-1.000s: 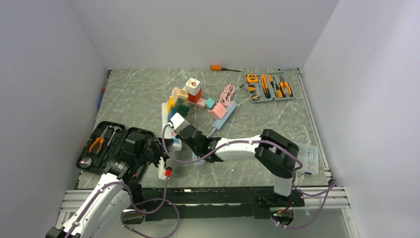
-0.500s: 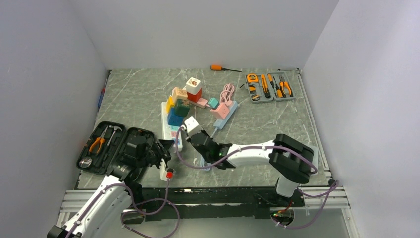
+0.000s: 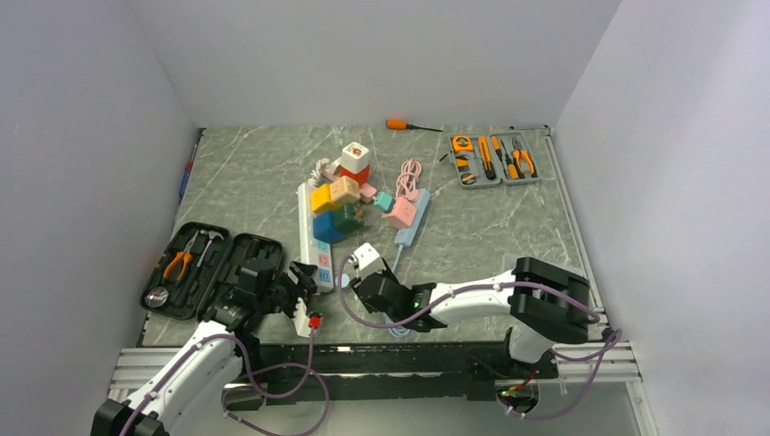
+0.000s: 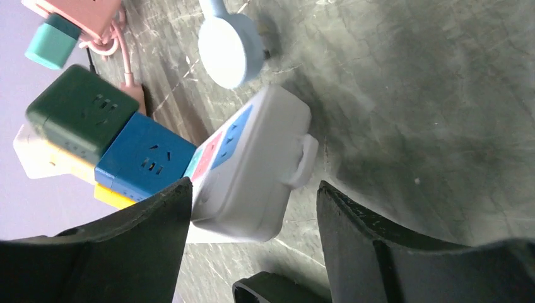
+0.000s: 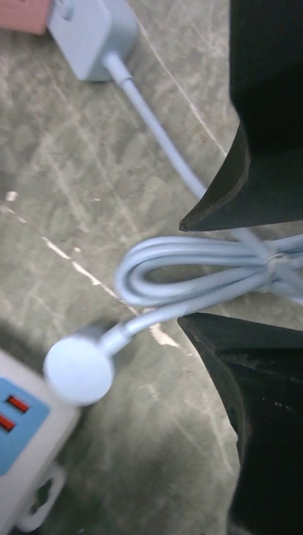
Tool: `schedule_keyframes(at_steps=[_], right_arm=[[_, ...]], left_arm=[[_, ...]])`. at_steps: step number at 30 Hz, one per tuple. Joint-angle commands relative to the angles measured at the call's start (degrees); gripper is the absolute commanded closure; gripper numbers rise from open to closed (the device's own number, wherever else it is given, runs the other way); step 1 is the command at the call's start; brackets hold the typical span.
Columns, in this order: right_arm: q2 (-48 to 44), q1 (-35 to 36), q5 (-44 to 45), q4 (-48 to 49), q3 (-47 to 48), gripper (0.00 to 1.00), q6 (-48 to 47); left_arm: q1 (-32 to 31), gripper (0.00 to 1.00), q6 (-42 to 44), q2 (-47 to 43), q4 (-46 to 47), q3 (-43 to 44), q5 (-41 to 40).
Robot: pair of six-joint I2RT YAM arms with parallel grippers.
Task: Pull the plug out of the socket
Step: Place the plug at the corner of the board, then remove the plug from the socket.
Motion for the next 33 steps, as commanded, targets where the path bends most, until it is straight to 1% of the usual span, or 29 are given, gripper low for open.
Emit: schedule_keyframes(at_steps=[1, 4, 7, 9, 11, 14, 16, 19, 20, 22, 24, 28, 30, 33], right_arm=[[-5.1, -0.4, -2.7, -3.5, -2.0, 0.45, 8.6], [-8.9, -1.9, -3.8, -5.2, -3.4, 0.39, 10.7], [-15.5, -5.1, -4.2, -7.4, -4.6, 0.34, 12.2], [-20.6, -9.0, -5.7, -8.5, -5.2, 0.33, 13.2], [-25.2, -14.6, -8.9, -8.9, -5.9, 0.31, 14.8], [-29.2, -22.2, -13.1, -10.1, -6.0, 0.29, 16.2], [-28.9, -26.0, -14.7, -12.1, -4.6, 0.27, 17.0], [-24.9, -30.2, -17.0, -15.0, -1.6, 0.23, 17.8], [-22.6, -32.0, -18.2, -15.5, -0.6, 0.22, 18.2], [-19.2, -34.6, -20.9, -15.7, 0.1, 0.21, 19.6], [-17.2, -36.1, -23.6, -13.6, -0.4, 0.20, 21.1], [-14.9, -36.4, -25.0, -9.5, -1.3, 0.18, 23.3], [-12.9, -36.4, -25.4, -7.2, -0.5, 0.18, 23.6], [-9.7, -36.5, -26.6, -5.3, 1.1, 0.18, 24.0]], left_arm=[[0.1, 0.26, -2.2, 0.5, -2.3, 1.2, 0.1], [0.0, 0.25, -2.6, 0.8, -2.8, 1.8, 0.4], [-0.2, 0.25, -3.5, 1.0, -2.8, 2.4, 0.4], [-0.4, 0.25, -4.4, 1.1, -3.3, 2.8, 0.2], [-0.5, 0.25, -4.9, 1.1, -3.5, 2.9, 0.0], [-0.6, 0.26, -5.2, 0.7, -2.6, 2.3, -0.1], [-0.7, 0.25, -6.2, 0.5, -2.3, 2.7, 0.1], [-0.9, 0.24, -9.9, 0.5, -3.4, 5.4, 0.5], [-1.0, 0.20, -11.9, 0.5, -4.7, 7.5, 0.8], [-1.0, 0.06, -16.7, 0.7, -7.0, 11.4, 1.6], [-1.1, 0.01, -22.1, 1.5, -9.1, 15.4, 2.2], [-1.1, 0.01, -29.6, 3.6, -14.5, 22.8, 3.9], [-1.1, 0.01, -30.9, 5.0, -16.7, 25.9, 4.8], [-1.3, 0.01, -33.8, 5.7, -16.3, 28.8, 4.9]])
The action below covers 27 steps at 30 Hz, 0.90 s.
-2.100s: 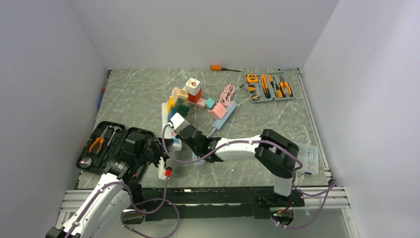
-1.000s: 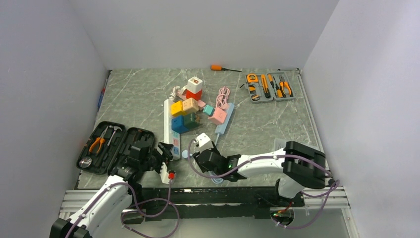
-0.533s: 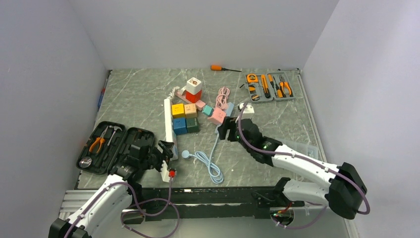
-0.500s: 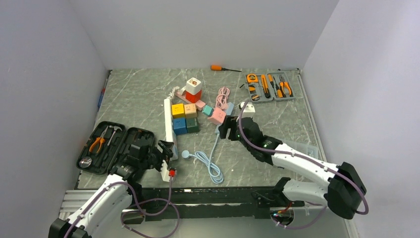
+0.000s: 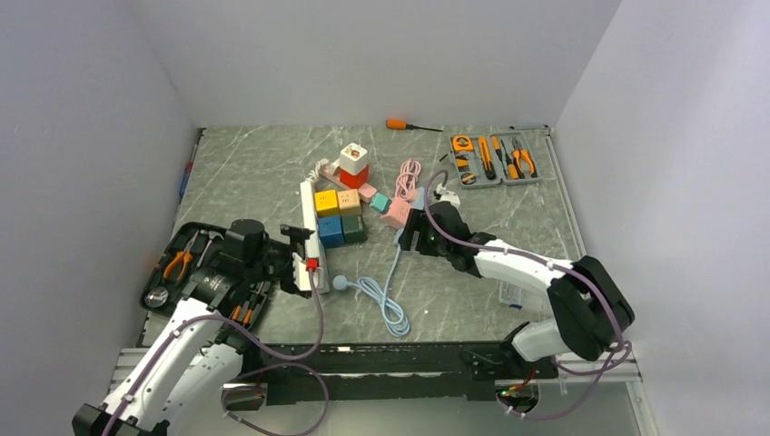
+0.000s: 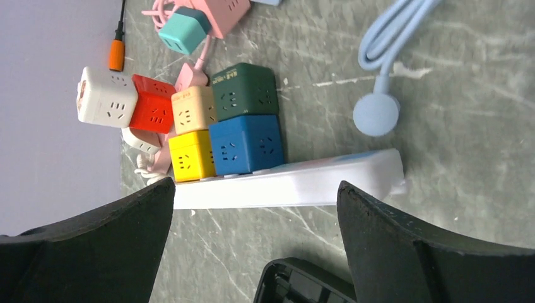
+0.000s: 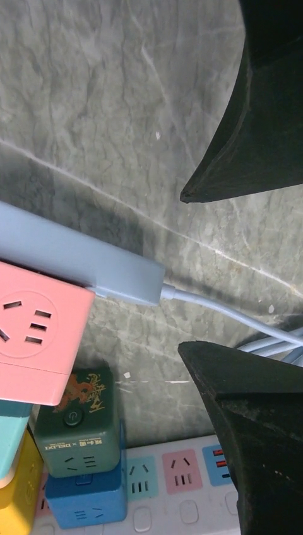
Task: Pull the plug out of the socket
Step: Remove the plug from the socket.
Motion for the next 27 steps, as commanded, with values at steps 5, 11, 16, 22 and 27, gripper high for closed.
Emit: schedule_keyframes(at_steps=[5, 11, 16, 22, 27], right_arm=[[9.5, -0.1, -2.5, 6.9, 6.3, 0.18, 3.5], [15.0, 0.1, 0.8, 8.5, 8.5, 0.27, 4.7], [16.3, 0.0, 2.9, 7.6, 8.6, 0.60, 2.4], [9.3, 0.1, 5.0, 8.9, 1.9, 0.86, -2.7], [2.7, 0.1, 4.6, 10.3, -2.9, 0.93, -4.7]], left_arm=[[-0.5, 0.01, -9.8, 1.5, -2.9, 7.0, 2.5], [-0.8, 0.01, -10.1, 1.3, -2.7, 8.4, 1.9], [-1.4, 0.01, -11.4, 2.5, -1.4, 10.7, 2.9], [-4.5, 0.01, -9.8, 6.3, 1.5, 11.6, 5.2], [-9.5, 0.01, -10.3, 11.2, 9.4, 9.3, 5.8]])
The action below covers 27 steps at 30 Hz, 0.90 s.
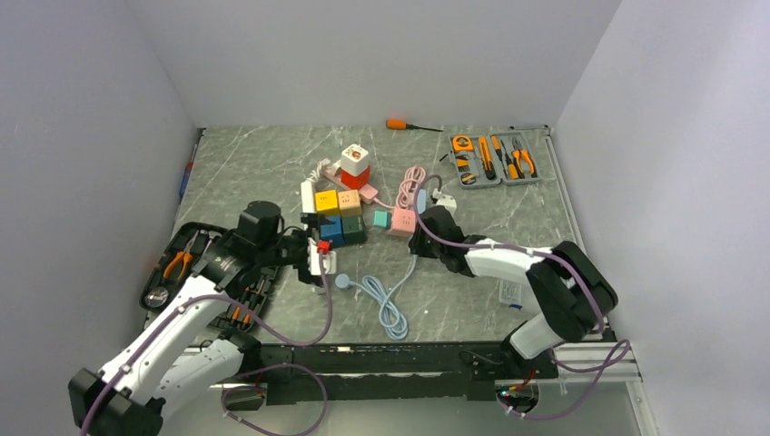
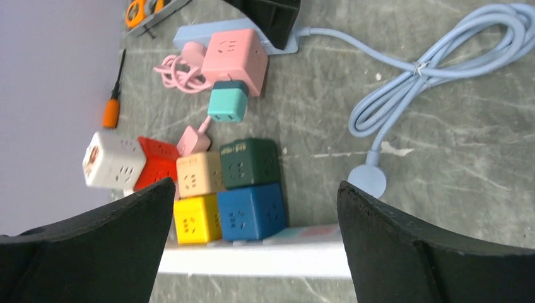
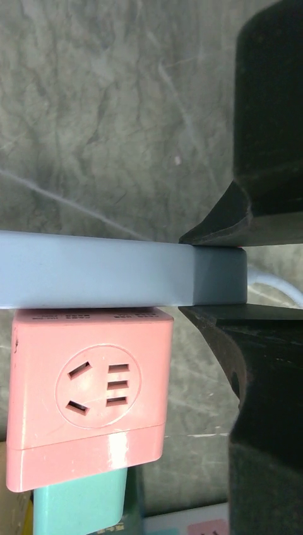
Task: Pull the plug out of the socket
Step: Remove the plug from the socket.
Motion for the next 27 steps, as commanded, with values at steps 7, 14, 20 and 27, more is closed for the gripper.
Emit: schedule_keyframes(at_steps=[7, 14, 20, 27], right_arm=[[-14.6, 0.1, 0.0, 3.6, -7.1, 0.99, -4.2], [-20.6, 0.3, -1.9, 4.9, -11.3, 1.00, -4.9], [-21.3, 0.1, -3.9, 6.8, -13.5, 1.00, -4.4], [-20.7, 0.2, -6.4, 8.7, -13.6, 1.00, -3.8]], left_arm=[[-12.4, 0.01, -3.9, 15.9, 18.2, 1.7, -2.7], [-16.3, 0.01, -10.5, 28.8, 26.5, 7.5, -8.7], [-17.2, 0.01, -16.8, 37.0, 27.9, 12.6, -10.4], [-17.4, 0.01, -20.0, 41.9, 30.0, 13.6, -9.9]])
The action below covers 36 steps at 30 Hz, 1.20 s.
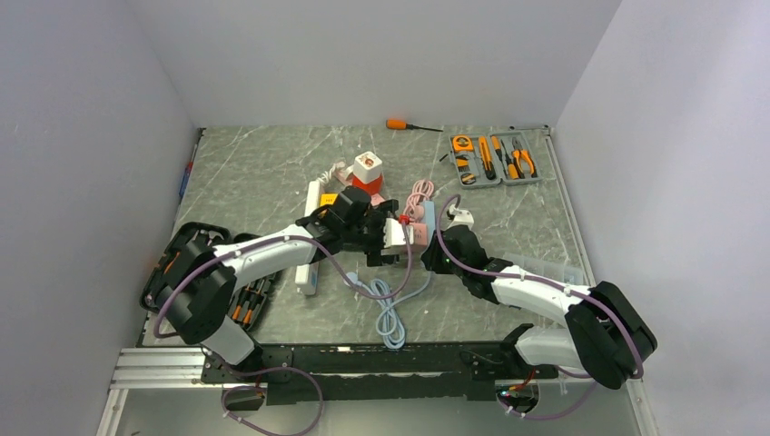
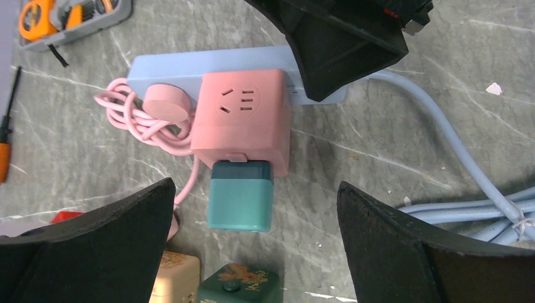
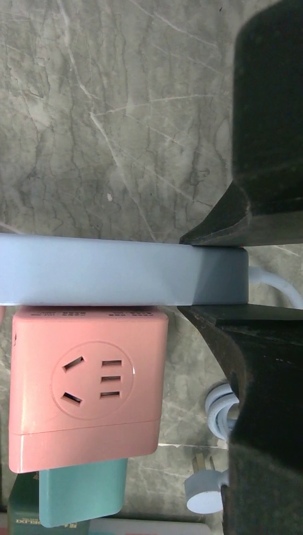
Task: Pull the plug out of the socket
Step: Remove the plug from the socket.
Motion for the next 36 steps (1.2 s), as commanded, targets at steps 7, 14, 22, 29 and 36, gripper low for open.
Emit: schedule_keyframes(at_steps=[7, 14, 22, 29, 36], right_arm=[[-1.9, 0.3, -5.9, 9.8, 1.1, 1.00, 0.3], [-1.1, 0.7, -7.3, 11.0, 1.1, 1.00, 0.1], [-0.6, 1.7, -7.3, 10.2, 3.6, 1.00, -0.8], [-0.5, 2.0, -7.0, 9.6, 5.5, 1.00, -1.2], [-1.6, 2.7, -6.3, 8.9, 6.3, 1.00, -2.3]], left_arm=[[-0.7, 0.01, -4.3, 6.6, 3.8, 4.7, -1.5], [-0.8, 0.01, -3.9, 9.8, 4.0, 7.7, -2.5], [-1.4, 0.01, -3.6, 11.7, 1.7, 8.9, 0.9], [-1.6, 0.02, -3.5, 12.5, 0.0, 9.1, 0.3], [-2.3, 0.12, -4.5, 14.3, -1.7, 11.0, -1.3]])
